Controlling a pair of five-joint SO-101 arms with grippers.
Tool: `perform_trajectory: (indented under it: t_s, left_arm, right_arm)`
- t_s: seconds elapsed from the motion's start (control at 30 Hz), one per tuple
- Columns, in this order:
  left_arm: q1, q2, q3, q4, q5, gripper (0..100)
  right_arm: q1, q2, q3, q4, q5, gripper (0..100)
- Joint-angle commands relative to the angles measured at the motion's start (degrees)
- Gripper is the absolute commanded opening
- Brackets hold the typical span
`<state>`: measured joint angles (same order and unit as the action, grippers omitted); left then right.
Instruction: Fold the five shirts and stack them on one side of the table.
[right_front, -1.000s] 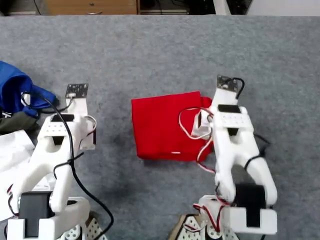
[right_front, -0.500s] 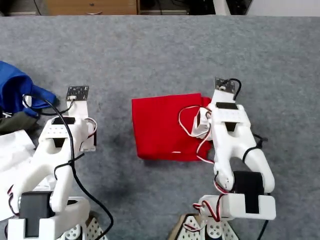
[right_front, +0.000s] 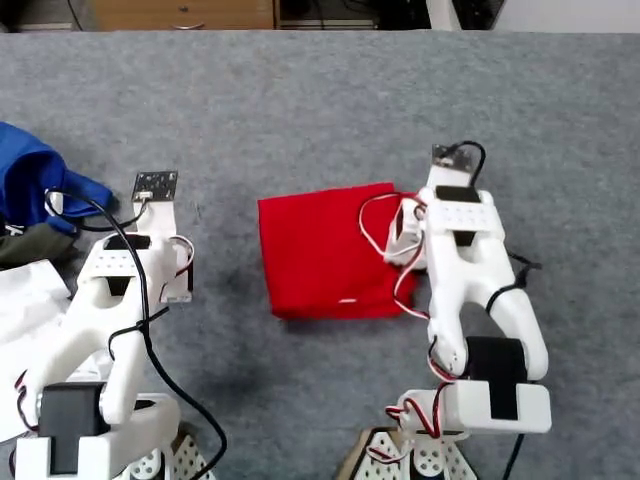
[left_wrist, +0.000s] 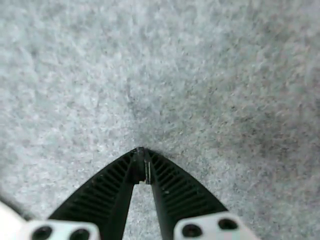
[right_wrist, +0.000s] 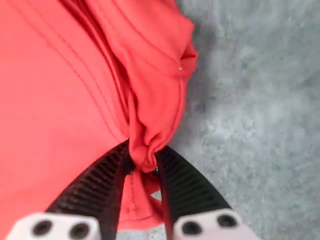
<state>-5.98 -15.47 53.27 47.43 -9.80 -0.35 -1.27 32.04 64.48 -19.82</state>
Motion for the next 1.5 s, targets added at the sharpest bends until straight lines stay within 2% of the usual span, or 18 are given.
perform_trajectory:
  t_s: [0.0, 0.23, 0.43, 0.63, 0.9, 1.0, 1.1, 1.23, 1.3, 1.47]
  left_arm:
    - [-0.4, -2.0, 0.0, -0.4, -0.2, 2]
    - [-0.4, -2.0, 0.0, -0.4, -0.2, 2]
    - [-0.4, -2.0, 0.0, -0.4, -0.2, 2]
    - [-0.2, -2.0, 0.1, -0.4, -0.2, 2]
    - [-0.3, -2.0, 0.1, -0.5, -0.1, 2]
    - [-0.8, -2.6, -0.5, 0.4, 0.1, 2]
    - [-4.0, -2.6, -6.2, 9.3, 1.1, 2]
    - [-12.7, -2.6, -19.3, 21.9, 0.7, 2]
    - [-18.3, -2.6, -26.8, 27.9, 0.5, 2]
    - [-33.7, -2.0, -42.6, 41.2, -4.2, 2]
  right_arm:
    - [3.7, 0.0, -5.7, -2.6, 0.4, 0.2]
    - [14.1, 0.0, -7.1, -16.4, 8.4, 0.2]
    - [21.9, 0.0, -7.0, -23.5, 13.7, 0.2]
    - [27.0, 0.1, -6.9, -23.9, 14.4, 0.2]
    - [27.1, 0.1, -5.1, -23.4, 14.4, 0.3]
    - [27.0, -0.4, -5.3, -20.7, 15.4, 7.2]
    - [27.1, -0.4, -5.3, -18.8, 15.6, 23.5]
    - [27.1, -0.5, -6.2, -16.1, 17.8, 42.0]
    - [27.0, -0.8, -7.6, -13.8, 18.1, 44.0]
    - [26.9, -5.7, -12.4, -6.9, 18.4, 36.8]
